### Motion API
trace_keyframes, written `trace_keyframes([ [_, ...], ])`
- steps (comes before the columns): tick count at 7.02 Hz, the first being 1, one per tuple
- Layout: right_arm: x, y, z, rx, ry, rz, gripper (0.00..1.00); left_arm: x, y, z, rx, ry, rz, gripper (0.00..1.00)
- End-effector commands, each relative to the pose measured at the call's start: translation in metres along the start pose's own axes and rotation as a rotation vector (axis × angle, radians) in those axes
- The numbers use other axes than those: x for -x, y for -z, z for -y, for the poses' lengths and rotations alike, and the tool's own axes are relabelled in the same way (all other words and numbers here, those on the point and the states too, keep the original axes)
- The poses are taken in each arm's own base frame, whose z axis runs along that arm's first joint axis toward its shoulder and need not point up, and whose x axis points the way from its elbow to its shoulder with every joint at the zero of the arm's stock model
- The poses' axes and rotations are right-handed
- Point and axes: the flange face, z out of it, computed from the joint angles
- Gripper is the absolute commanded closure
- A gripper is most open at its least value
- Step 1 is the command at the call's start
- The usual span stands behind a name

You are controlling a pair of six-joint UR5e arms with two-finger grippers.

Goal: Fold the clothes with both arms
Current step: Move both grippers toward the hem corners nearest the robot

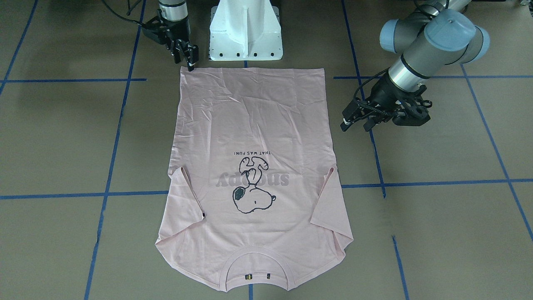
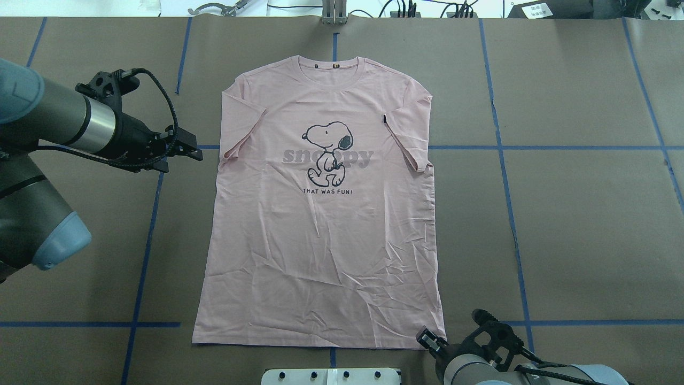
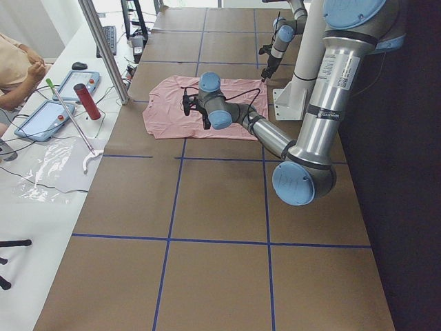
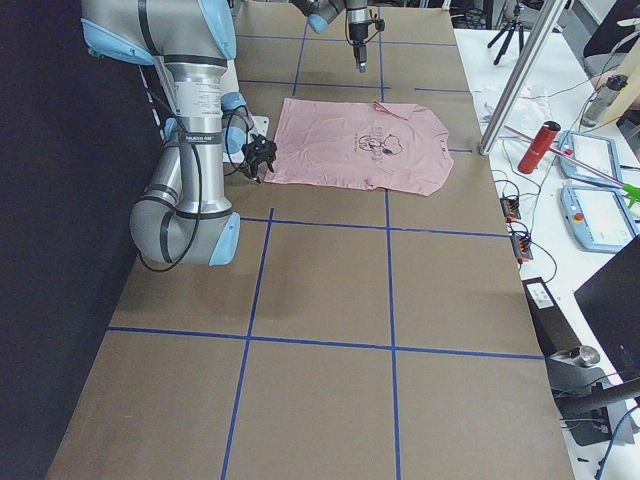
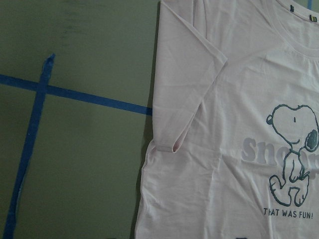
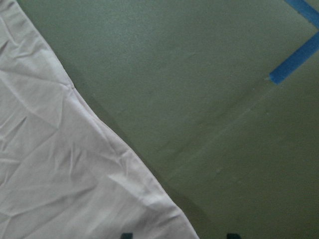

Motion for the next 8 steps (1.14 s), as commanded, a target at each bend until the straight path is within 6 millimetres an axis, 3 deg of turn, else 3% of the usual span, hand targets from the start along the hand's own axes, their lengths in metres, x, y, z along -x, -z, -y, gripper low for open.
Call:
trace_keyframes([
  [1, -0.002, -0.006, -0.001, -0.008, 0.004, -0.008, 0.3, 0.001, -0.001, 0.001, 0.001, 0.0, 0.003, 0.16],
  [2, -0.001, -0.006, -0.001, -0.007, 0.003, -0.007, 0.32, 0.003, -0.003, 0.001, 0.001, -0.001, 0.006, 0.16],
  [3, -0.001, -0.005, 0.0, -0.006, 0.002, -0.007, 0.54, 0.002, -0.003, 0.001, 0.001, -0.002, 0.004, 0.16],
  [4, -0.001, -0.005, 0.001, -0.008, 0.001, -0.007, 0.99, 0.002, -0.002, 0.001, 0.001, -0.001, 0.003, 0.16],
  [7, 0.009, 0.0, 0.015, -0.016, -0.014, 0.009, 1.0, -0.002, 0.0, -0.001, 0.001, 0.002, -0.003, 0.16],
  [8, 0.014, 0.01, 0.021, -0.009, -0.023, 0.026, 1.0, -0.011, -0.007, -0.018, 0.021, 0.059, -0.009, 0.16],
])
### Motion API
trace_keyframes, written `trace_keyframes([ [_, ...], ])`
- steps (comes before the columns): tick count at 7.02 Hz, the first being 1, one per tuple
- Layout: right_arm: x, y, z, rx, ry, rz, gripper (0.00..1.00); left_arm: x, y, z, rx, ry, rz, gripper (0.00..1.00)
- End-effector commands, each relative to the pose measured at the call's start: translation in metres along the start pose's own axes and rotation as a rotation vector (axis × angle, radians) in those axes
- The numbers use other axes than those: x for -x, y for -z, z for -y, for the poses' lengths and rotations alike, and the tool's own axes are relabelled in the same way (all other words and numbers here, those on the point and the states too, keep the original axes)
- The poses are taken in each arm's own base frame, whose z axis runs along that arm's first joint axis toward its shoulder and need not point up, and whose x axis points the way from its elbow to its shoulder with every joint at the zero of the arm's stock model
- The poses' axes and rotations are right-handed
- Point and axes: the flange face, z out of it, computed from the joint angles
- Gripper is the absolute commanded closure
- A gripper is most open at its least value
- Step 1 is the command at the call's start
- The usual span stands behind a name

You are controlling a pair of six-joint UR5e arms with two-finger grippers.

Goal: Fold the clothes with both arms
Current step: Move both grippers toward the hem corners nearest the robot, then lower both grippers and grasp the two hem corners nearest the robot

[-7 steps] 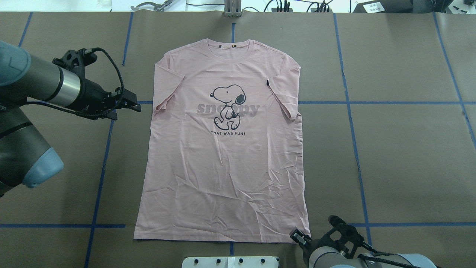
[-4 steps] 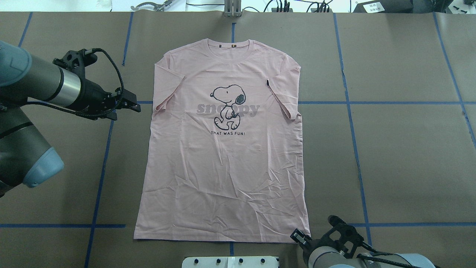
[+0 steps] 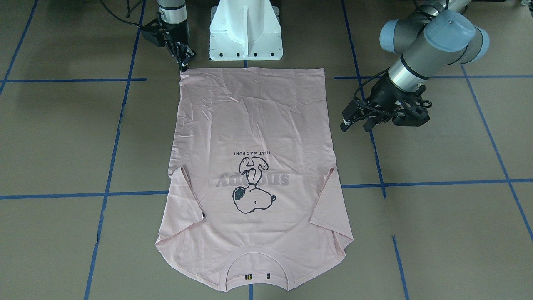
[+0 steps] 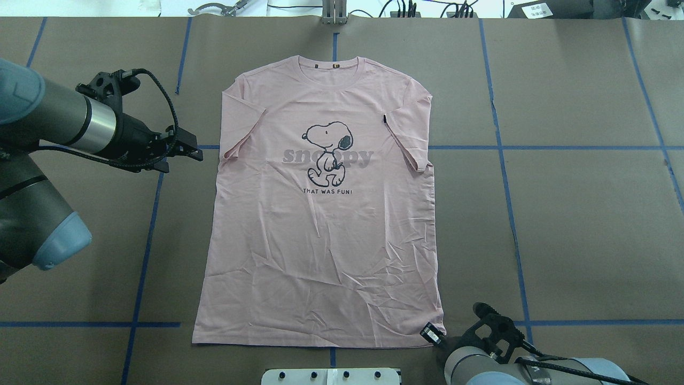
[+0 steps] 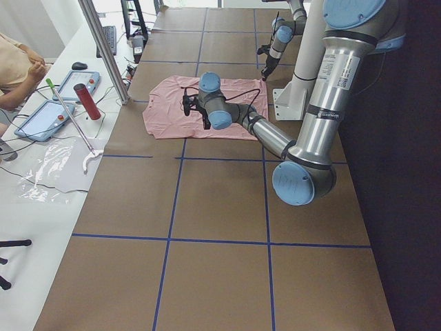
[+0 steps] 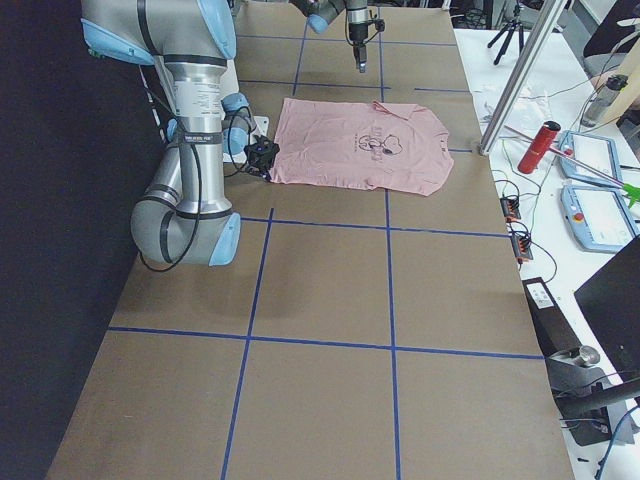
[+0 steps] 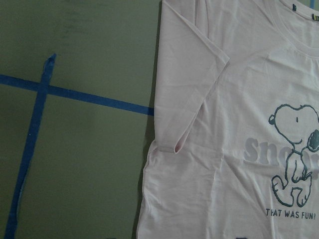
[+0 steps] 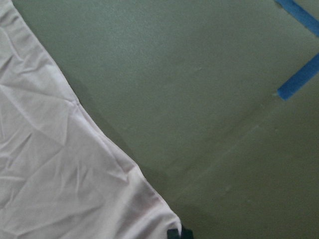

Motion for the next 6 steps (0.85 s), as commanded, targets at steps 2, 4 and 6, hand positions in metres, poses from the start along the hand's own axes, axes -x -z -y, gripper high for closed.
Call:
trace_keyframes([
  [2, 0.012, 0.023, 0.013, 0.018, -0.024, 0.038, 1.0, -0.045, -0.034, -0.093, 0.032, 0.146, -0.025, 0.16],
  [4, 0.017, 0.04, 0.019, 0.036, -0.038, 0.065, 1.0, -0.027, -0.057, -0.178, 0.04, 0.23, 0.022, 0.16],
  [6, 0.017, 0.04, 0.019, 0.036, -0.037, 0.063, 1.0, -0.01, -0.088, -0.234, 0.035, 0.297, 0.113, 0.17],
])
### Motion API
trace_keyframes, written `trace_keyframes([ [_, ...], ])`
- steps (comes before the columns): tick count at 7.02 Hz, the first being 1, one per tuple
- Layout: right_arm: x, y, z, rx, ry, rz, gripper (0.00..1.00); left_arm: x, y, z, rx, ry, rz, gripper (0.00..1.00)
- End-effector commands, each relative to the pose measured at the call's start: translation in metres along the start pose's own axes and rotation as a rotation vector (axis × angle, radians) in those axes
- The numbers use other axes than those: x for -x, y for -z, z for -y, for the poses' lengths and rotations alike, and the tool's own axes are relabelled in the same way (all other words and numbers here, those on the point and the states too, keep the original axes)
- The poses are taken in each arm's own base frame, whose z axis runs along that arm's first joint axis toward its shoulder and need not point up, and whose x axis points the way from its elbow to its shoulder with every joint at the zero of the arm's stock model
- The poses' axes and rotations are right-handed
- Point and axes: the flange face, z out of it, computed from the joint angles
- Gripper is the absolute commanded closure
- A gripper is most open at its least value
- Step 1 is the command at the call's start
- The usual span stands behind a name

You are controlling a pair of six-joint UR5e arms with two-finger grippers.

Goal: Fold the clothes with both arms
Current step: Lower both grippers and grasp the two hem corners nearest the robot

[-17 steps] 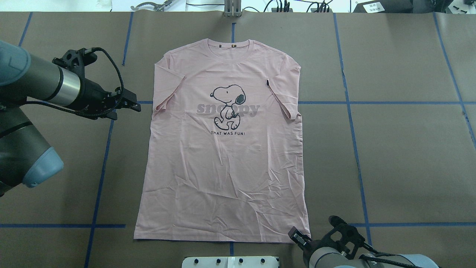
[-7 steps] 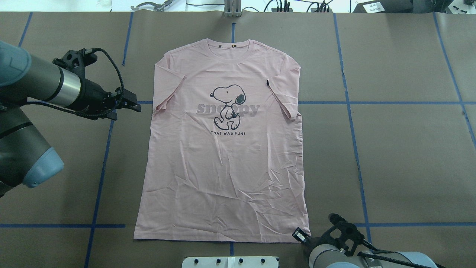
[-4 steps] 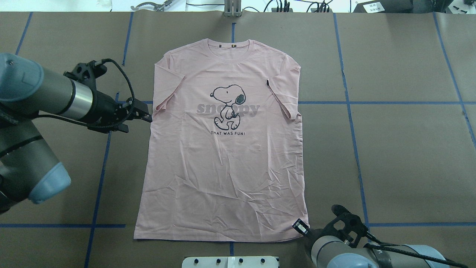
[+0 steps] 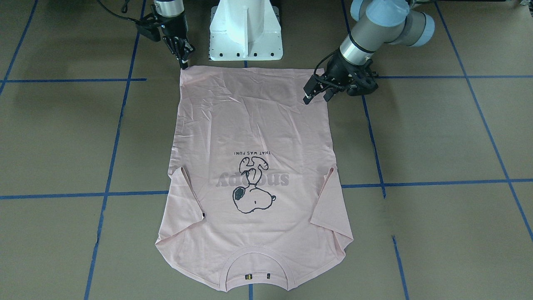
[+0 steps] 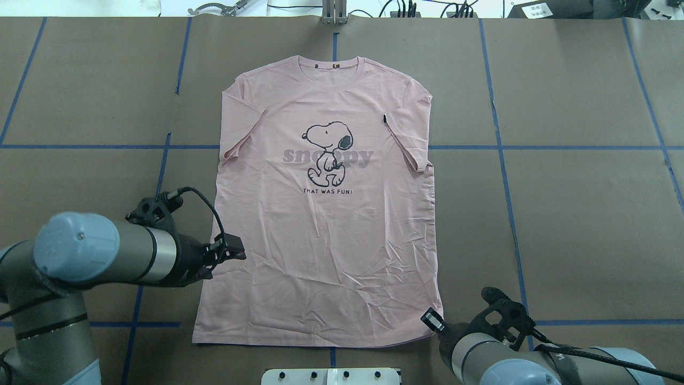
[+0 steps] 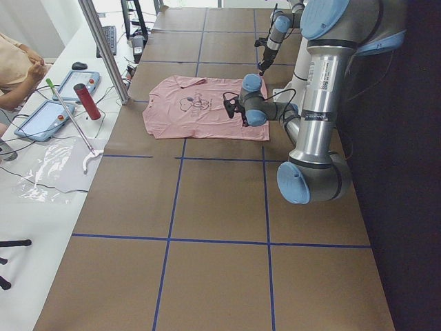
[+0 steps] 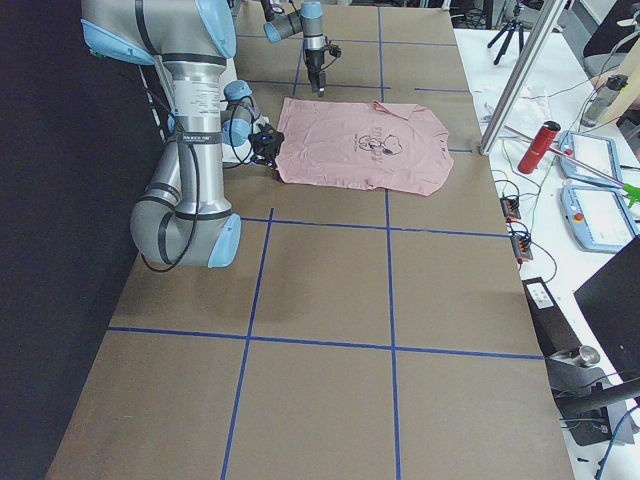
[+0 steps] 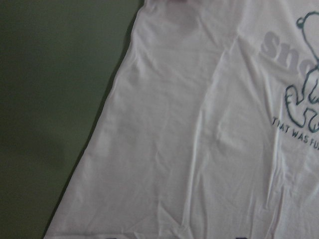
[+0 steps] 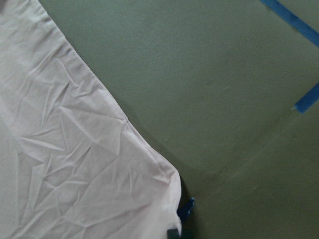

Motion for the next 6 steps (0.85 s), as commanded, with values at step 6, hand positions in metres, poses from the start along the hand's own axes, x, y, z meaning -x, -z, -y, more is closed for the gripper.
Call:
trace_keyframes([
  [6, -0.002, 0.001, -0.005, -0.02, 0.017, -0.03, 1.0, 0.036, -0.04, -0.076, -0.045, 0.058, 0.261, 0.22],
])
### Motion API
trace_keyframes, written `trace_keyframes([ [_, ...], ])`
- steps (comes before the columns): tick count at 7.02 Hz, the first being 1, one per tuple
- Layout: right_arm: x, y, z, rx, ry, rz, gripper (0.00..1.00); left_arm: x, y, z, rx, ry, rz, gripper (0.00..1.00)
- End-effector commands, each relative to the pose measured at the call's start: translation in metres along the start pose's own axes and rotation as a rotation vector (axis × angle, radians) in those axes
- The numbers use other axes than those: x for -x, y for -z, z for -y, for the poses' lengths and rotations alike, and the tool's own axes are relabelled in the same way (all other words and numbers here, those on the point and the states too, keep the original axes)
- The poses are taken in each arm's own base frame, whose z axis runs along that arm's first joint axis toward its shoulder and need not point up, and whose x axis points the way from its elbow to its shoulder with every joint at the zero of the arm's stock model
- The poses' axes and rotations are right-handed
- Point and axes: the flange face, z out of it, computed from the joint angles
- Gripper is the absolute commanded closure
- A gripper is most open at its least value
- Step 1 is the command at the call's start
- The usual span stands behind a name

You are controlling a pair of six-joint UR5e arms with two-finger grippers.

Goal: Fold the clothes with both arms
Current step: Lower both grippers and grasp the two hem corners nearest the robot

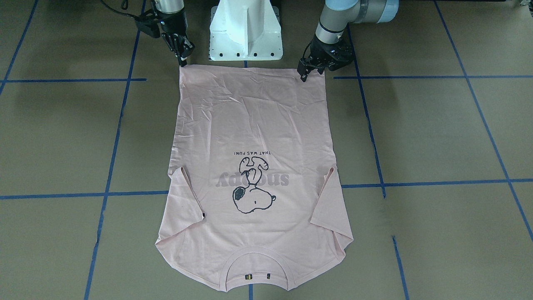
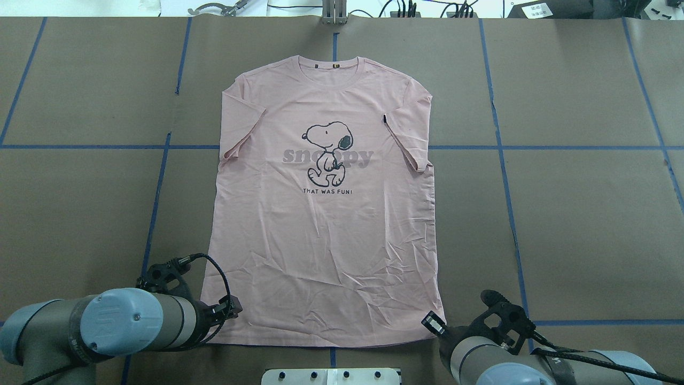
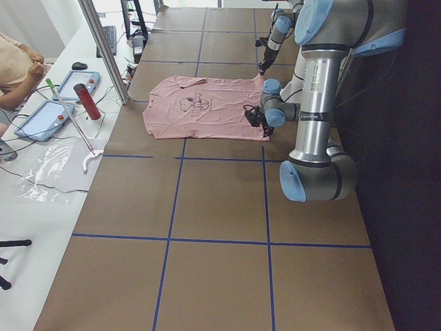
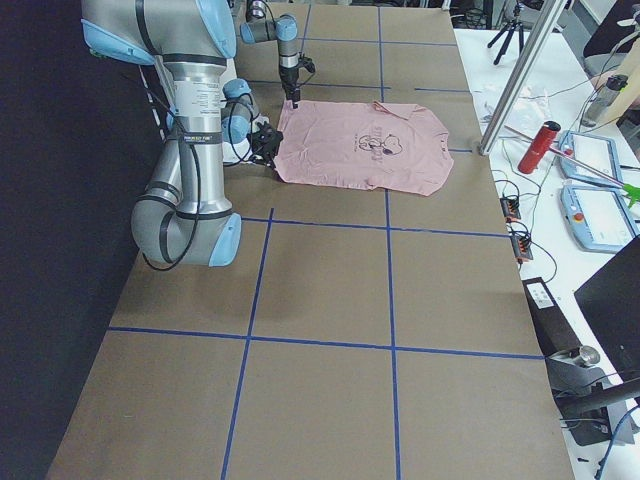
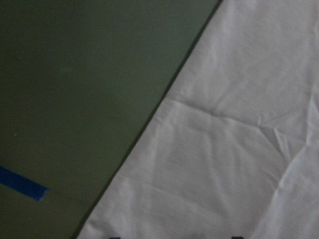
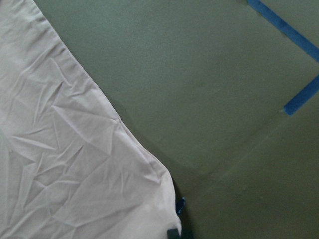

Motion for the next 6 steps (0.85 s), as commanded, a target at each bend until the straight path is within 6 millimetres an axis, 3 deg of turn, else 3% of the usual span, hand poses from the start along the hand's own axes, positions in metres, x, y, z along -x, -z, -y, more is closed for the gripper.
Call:
trace_keyframes([
  [1, 0.0, 0.0, -0.001, 0.001, 0.002, -0.001, 1.0, -0.001, 0.001, -0.003, -0.022, 0.003, 0.067, 0.24],
  [6, -0.002, -0.002, -0.002, 0.0, 0.005, -0.006, 1.0, 0.021, 0.0, 0.005, -0.035, 0.001, 0.097, 0.25],
])
